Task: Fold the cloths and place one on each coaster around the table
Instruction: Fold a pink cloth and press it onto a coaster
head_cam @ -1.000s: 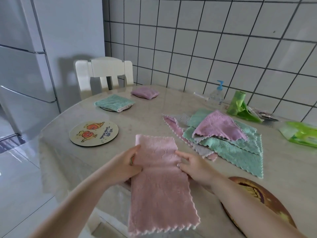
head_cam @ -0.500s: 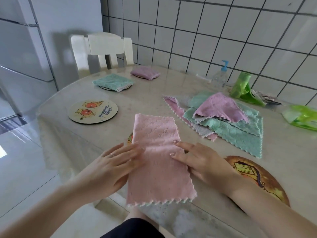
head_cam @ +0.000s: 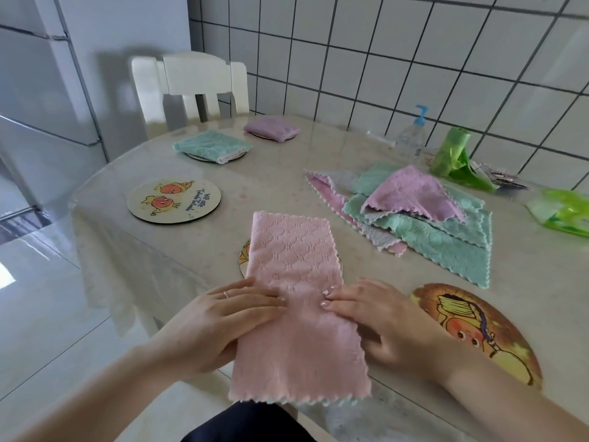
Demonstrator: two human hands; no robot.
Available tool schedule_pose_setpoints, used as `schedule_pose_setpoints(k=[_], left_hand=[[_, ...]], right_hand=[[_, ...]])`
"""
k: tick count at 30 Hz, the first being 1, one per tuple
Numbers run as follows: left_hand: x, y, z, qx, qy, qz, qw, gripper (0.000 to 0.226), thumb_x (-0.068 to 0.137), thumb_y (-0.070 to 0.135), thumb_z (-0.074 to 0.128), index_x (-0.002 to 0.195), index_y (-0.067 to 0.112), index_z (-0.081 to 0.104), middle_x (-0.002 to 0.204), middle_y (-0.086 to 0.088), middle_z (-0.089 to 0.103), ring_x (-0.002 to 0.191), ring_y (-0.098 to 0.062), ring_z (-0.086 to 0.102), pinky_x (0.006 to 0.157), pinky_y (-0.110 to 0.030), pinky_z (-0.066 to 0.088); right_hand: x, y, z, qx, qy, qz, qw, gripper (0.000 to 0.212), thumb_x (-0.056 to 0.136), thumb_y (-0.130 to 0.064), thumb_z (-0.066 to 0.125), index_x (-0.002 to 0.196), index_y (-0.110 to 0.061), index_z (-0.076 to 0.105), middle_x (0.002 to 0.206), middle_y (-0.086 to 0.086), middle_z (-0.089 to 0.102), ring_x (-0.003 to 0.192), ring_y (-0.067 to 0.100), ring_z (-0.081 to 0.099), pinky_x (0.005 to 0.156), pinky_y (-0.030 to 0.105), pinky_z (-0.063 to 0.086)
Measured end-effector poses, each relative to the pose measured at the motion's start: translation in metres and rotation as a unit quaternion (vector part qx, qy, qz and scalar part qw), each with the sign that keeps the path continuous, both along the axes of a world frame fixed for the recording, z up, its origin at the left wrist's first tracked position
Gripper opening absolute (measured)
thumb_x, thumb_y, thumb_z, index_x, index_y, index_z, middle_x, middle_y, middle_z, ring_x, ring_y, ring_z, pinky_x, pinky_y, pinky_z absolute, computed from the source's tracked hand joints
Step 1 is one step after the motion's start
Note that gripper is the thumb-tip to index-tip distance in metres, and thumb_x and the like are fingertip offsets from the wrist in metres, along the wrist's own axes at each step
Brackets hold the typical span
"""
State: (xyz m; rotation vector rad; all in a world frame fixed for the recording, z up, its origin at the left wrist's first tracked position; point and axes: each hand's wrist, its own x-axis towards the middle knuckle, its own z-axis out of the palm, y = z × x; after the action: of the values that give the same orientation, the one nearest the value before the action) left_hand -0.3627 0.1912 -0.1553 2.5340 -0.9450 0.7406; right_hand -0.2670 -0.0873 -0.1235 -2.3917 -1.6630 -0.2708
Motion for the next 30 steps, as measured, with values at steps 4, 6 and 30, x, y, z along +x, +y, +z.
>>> schedule_pose_setpoints(k=[4,6,30], left_hand=[[0.003,0.0,0.007,-0.098,0.038,0.027,0.994,0.027,0.093,0.027,0.046,0.116,0.025,0.06,0.112,0.021,0.063,0.104,0.006,0.058,0.087,-0.019,0.049],[0.006,-0.006,0.022,-0.17,0.066,0.065,0.981,0.021,0.092,0.04,0.045,0.098,0.03,0.062,0.087,0.042,0.057,0.069,0.012,0.058,0.06,-0.008,0.045],[0.106,0.012,0.045,-0.262,0.267,0.26,0.89,0.041,0.084,0.021,0.061,0.125,0.022,0.057,0.127,0.006,0.058,0.105,-0.005,0.054,0.089,-0.019,0.04]], right_hand=[[0.003,0.004,0.002,0.048,0.025,-0.021,0.998,0.031,0.076,-0.023,0.056,0.105,-0.024,0.068,0.108,-0.011,0.067,0.101,-0.001,0.058,0.1,0.027,0.039],[0.004,0.012,0.011,0.11,0.12,-0.095,0.982,0.021,0.077,-0.013,0.061,0.094,-0.02,0.07,0.085,-0.017,0.066,0.077,-0.007,0.056,0.078,0.019,0.044],[0.071,0.076,0.02,0.109,0.274,-0.27,0.916,0.042,0.088,-0.04,0.056,0.129,-0.033,0.051,0.136,-0.009,0.05,0.117,0.01,0.05,0.096,0.028,0.039]])
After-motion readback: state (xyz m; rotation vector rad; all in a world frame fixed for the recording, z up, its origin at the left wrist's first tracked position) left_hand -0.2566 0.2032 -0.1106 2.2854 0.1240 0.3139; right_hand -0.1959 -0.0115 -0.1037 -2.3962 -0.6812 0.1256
